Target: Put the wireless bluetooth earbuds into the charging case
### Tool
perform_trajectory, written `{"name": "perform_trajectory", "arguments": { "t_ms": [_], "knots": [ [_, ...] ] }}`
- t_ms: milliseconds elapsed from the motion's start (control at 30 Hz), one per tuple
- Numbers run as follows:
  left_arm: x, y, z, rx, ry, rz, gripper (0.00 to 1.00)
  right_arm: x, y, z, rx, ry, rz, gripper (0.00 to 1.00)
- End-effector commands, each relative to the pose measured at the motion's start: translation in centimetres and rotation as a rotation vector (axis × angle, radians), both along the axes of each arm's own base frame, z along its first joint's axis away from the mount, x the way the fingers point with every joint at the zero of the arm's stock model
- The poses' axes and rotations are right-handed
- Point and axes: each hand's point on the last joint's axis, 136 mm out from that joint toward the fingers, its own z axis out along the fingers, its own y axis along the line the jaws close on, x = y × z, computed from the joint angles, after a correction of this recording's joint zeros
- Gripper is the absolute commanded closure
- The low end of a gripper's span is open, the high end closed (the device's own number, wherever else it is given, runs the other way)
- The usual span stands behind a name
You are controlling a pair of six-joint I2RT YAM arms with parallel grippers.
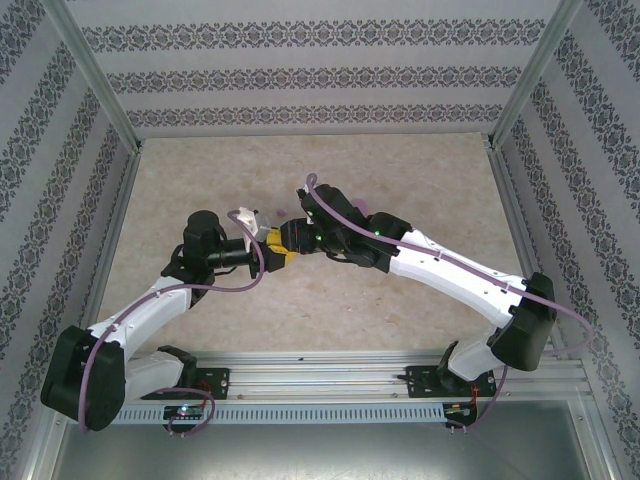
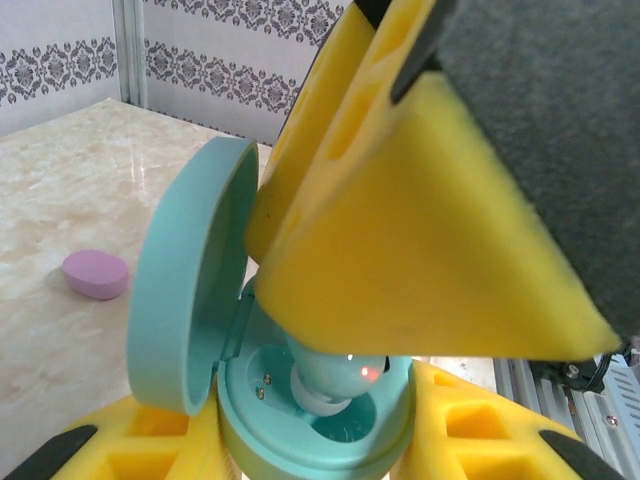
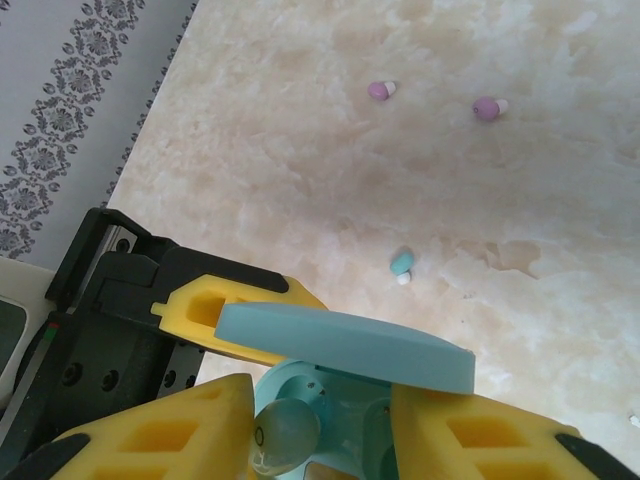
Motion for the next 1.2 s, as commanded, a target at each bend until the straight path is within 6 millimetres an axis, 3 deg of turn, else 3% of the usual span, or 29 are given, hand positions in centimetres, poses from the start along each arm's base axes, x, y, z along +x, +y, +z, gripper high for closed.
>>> {"name": "perform_trajectory", "arguments": {
  "t_ms": [0, 267, 400, 700, 1000, 1167],
  "knots": [
    [-1.2, -0.9, 1.1, 0.001, -0.048, -0.066, 0.90, 0.4, 0.4, 1.0, 0.008, -0.033, 0.014, 0.61],
    [-1.3, -0.9, 0.9, 0.003, -0.042, -0.072, 0.90, 0.2, 0.3, 0.7, 0.008, -0.020, 0.033, 0.66],
    [-1.3, -0.9, 1.0, 0.003, -0.042, -0.073, 0.90, -0.1, 0.8, 0.7, 0.020, -0.011, 0.063, 0.73],
    [-1.4, -1.0, 0.8, 0.003, -0.032, -0.082, 0.90, -0.8, 2.3, 0.3, 0.079, 0.041, 0.151, 0.76],
    [-1.5, -1.0, 0.7, 0.008, -0.027, -0.086, 0.90, -0.2, 0.8, 0.1, 0.014, 0.022, 0.105, 0.75],
    [-1.5, -1.0, 0.7, 0.009, -0.025, -0.088, 0.90, 0.2, -0.7, 0.3, -0.029, -0.003, 0.049, 0.69]
  ]
}}
